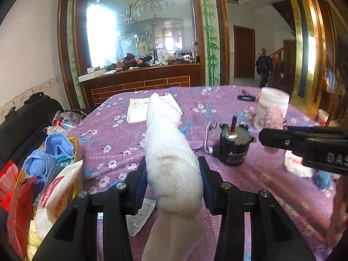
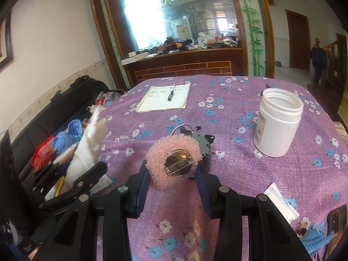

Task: Organize soft objects
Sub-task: 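Carry the white towel with the left tool to the box while the right tool carries the pink pad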

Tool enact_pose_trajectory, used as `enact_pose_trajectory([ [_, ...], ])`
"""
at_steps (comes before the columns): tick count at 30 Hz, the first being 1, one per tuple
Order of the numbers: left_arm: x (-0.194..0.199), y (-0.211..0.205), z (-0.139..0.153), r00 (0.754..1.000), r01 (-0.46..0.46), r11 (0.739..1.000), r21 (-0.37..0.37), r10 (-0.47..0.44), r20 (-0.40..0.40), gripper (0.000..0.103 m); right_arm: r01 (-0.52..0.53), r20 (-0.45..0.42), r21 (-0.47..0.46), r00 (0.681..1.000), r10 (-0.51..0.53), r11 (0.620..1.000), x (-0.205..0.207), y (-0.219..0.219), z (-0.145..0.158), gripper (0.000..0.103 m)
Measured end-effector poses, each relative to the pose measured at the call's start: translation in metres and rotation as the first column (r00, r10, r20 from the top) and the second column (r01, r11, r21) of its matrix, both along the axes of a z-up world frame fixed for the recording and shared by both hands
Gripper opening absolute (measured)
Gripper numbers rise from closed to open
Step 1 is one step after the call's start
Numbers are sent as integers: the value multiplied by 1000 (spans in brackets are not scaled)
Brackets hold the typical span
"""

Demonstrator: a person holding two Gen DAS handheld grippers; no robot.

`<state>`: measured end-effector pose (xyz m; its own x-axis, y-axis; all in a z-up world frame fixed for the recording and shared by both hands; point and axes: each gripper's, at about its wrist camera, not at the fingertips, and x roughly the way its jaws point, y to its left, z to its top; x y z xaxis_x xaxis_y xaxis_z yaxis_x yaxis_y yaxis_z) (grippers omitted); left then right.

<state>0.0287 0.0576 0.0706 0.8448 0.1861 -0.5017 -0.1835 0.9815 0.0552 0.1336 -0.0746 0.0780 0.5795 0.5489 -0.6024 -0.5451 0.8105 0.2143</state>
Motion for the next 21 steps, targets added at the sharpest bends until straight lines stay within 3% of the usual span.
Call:
enact_pose_trajectory([
  [5, -31, 10, 24, 999, 11, 1000, -26, -10, 49, 43, -32, -4, 42, 999, 32, 999, -20, 11, 18, 44],
  [11, -82, 49, 46, 994, -38, 996, -78, 45, 100, 43, -142, -3, 51, 990, 142, 989, -51, 60, 30, 45],
  [15, -110, 81, 41, 990, -100, 989, -109, 110, 92, 43, -230, -4, 31, 973, 230, 973, -72, 106, 30, 45],
  [21, -132, 126, 13, 974, -220, 967, -132, 225, 24, 43, -333, -59, -36, 942, 331, 942, -90, 179, 1, 45],
])
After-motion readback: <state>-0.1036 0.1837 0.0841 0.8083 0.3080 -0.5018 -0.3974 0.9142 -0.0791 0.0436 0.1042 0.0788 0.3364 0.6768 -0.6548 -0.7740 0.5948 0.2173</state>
